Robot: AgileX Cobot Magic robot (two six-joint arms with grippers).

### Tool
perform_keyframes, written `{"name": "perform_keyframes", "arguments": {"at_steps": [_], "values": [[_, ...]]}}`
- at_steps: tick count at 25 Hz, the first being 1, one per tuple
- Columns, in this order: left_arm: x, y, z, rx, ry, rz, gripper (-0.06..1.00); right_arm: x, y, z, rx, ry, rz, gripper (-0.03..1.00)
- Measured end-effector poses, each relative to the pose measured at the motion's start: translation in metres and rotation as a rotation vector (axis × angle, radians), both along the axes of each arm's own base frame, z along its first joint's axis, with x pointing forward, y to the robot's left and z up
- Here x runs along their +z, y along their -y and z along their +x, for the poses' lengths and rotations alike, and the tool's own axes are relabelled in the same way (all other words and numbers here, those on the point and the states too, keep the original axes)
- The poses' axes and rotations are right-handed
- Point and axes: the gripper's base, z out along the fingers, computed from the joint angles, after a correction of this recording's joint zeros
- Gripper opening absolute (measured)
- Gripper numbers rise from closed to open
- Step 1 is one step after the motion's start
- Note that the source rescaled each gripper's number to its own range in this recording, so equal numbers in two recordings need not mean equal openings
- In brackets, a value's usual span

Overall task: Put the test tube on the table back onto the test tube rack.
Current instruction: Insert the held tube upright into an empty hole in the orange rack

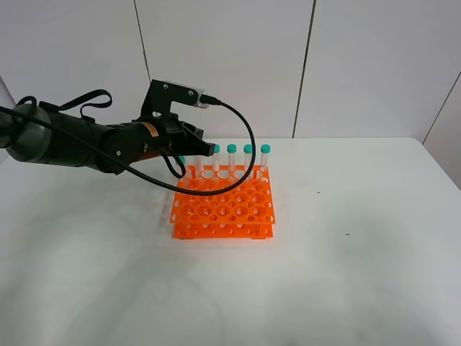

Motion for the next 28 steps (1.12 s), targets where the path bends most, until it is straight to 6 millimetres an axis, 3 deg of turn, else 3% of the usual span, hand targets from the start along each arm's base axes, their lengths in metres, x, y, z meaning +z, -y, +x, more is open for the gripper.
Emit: {"name": "perform_keyframes", "arguments": {"at_steps": [21,28], "values": [[-0.046,0.004,0.009,0.003,-0.033,0.021,0.01,0.0,0.0,0.0,0.002,0.0,0.003,1.0],[-0.046,0.004,0.009,0.019,-0.038,-0.011,0.01,0.0,0.0,0.0,0.002,0.0,0.003,1.0]]}}
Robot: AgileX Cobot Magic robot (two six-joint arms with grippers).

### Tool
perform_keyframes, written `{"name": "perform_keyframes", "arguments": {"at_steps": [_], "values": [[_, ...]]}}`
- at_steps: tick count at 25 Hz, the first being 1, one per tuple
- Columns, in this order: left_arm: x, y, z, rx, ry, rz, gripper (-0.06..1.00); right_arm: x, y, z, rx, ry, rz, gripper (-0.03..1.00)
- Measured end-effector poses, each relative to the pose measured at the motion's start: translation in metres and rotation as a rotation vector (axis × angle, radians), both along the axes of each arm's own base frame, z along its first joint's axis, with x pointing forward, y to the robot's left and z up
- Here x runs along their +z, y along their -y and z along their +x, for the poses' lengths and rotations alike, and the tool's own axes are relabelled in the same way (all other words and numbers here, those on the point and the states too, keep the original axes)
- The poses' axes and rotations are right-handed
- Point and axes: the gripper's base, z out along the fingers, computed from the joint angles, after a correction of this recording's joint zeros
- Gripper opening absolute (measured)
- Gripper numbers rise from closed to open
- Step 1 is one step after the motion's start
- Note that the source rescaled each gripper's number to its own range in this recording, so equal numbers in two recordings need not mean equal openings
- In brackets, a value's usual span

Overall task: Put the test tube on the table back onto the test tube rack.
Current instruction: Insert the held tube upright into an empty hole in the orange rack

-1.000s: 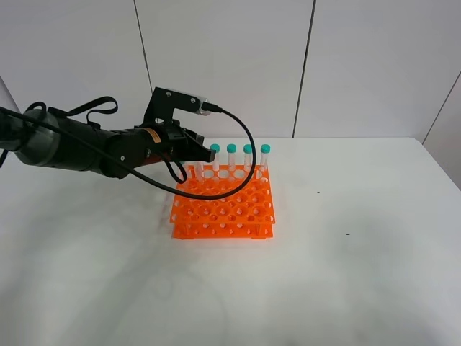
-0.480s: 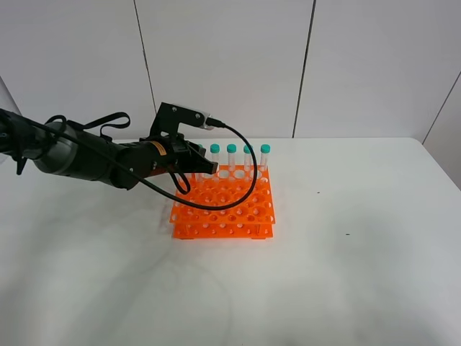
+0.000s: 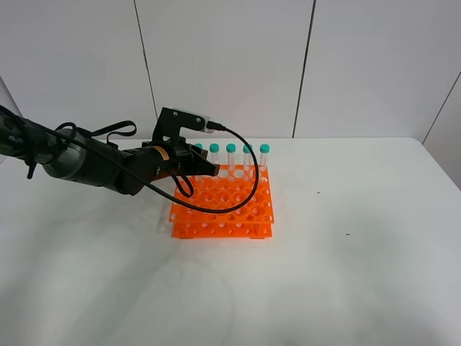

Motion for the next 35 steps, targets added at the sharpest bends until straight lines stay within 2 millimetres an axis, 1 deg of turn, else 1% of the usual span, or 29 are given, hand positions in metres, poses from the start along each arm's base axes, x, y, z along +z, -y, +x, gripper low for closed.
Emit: {"name": "perform_keyframes", "arguments": {"at_steps": [15,20,35], "values": [[-0.0002,0.0,0.0001,0.031,-0.025,-0.053,0.01,0.0,0.0,0.0,0.0,0.0,0.0,1.0],[-0.0003,0.0,0.0,0.061,-0.051,-0.102,0.01,0.0,0.0,0.0,0.0,0.0,0.0,1.0],[-0.0024,-0.0007,-0.0006,0.067,-0.073,-0.1,0.01,0.0,0.0,0.0,0.0,0.0,0.0,1.0]]}}
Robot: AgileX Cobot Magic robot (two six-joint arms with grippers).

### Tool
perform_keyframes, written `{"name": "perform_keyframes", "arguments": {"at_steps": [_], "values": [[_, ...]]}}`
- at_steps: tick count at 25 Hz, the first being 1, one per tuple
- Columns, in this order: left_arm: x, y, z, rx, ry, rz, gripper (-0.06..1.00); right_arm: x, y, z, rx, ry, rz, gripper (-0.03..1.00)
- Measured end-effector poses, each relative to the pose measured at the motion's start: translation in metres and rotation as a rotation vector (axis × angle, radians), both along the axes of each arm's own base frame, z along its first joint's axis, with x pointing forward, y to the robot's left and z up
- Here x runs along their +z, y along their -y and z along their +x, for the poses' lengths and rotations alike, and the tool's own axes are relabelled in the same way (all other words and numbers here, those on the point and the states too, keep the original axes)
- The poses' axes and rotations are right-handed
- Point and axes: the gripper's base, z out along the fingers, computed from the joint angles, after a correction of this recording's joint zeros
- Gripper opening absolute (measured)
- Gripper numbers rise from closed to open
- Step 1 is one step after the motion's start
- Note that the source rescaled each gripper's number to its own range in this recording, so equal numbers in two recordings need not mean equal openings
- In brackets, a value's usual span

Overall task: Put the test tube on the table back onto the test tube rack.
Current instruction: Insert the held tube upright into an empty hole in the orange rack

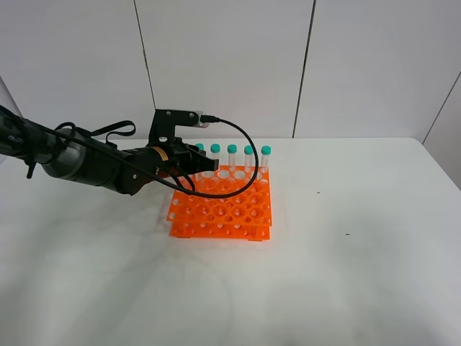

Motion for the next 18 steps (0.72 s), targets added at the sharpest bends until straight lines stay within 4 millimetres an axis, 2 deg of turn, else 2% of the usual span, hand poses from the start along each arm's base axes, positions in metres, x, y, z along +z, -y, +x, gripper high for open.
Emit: {"name": "perform_keyframes", "arguments": {"at_steps": [5,6,11,18], "values": [[0.0,0.0,0.0,-0.013,0.009,0.022,0.01,0.0,0.0,0.0,0.0,0.0,0.0,1.0],[0.0,0.0,0.0,-0.015,0.011,0.024,0.04,0.0,0.0,0.0,0.0,0.0,0.0,1.0],[0.0,-0.001,-0.002,-0.017,-0.014,0.037,0.31,0.0,0.0,0.0,0.0,0.0,0.0,1.0],[0.023,-0.002,-0.005,-0.02,0.012,0.027,0.37,0.0,0.0,0.0,0.0,0.0,0.0,1.0]]}}
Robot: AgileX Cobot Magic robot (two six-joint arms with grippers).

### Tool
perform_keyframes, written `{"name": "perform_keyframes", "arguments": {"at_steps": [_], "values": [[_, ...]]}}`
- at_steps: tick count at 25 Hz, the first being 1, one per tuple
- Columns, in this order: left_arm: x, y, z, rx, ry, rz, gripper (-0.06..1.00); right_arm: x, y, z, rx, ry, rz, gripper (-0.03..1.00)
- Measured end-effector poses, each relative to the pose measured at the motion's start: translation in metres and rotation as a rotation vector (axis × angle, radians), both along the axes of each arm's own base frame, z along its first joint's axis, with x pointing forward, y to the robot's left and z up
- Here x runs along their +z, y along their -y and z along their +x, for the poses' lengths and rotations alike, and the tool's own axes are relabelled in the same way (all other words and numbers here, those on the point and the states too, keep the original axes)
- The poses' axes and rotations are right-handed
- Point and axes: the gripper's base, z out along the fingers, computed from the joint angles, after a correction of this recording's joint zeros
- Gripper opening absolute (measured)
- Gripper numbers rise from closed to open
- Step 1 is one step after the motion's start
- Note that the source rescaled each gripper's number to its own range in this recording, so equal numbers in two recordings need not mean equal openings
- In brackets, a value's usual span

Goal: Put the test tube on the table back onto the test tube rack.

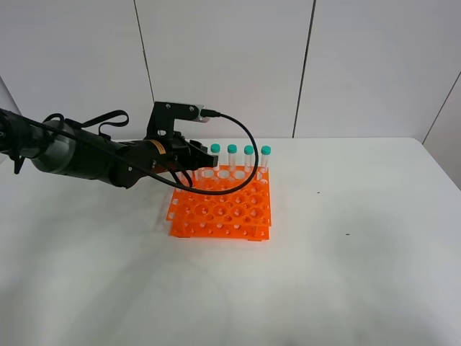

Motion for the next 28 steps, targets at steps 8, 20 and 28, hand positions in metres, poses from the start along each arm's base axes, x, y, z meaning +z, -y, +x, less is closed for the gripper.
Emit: {"name": "perform_keyframes", "arguments": {"at_steps": [8,20,28], "values": [[0.07,-0.006,-0.017,-0.048,0.123,-0.004,0.43,0.0,0.0,0.0,0.0,0.0,0.0,1.0],[0.109,-0.028,-0.018,-0.019,-0.329,0.221,0.97,0.0,0.0,0.0,0.0,0.0,0.0,1.0],[0.087,-0.075,0.054,0.027,-0.729,0.248,0.97,0.0,0.0,0.0,0.001,0.0,0.001,1.0]]}}
